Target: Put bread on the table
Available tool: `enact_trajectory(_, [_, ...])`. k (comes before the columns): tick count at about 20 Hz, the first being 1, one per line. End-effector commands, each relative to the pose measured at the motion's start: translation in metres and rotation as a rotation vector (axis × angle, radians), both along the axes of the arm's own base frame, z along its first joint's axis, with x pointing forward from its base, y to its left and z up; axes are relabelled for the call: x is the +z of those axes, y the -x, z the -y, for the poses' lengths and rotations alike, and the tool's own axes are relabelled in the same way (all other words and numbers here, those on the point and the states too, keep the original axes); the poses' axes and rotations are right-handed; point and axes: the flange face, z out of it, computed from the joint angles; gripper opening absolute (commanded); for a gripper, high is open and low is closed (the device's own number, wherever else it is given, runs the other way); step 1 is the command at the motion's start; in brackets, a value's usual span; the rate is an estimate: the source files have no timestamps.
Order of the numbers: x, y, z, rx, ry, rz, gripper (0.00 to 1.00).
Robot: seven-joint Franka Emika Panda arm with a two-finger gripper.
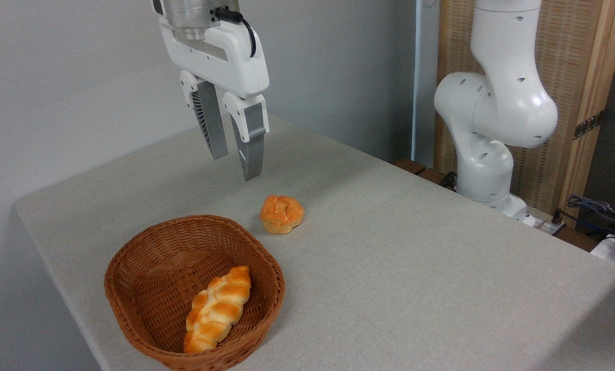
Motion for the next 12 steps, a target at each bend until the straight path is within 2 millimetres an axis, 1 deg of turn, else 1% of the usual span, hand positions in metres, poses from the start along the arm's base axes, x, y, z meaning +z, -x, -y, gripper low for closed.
enact_trajectory(1, [-0.0048,0.0022,0.0044,-0.012,-0.005,-0.015,1.0])
enact_trajectory(10, [-0.0039,0.0018,-0.0005,-0.008,0.002,-0.013,1.0])
enact_trajectory(12, [-0.0043,0.0017,0.0014,-0.009,0.021,-0.014,1.0])
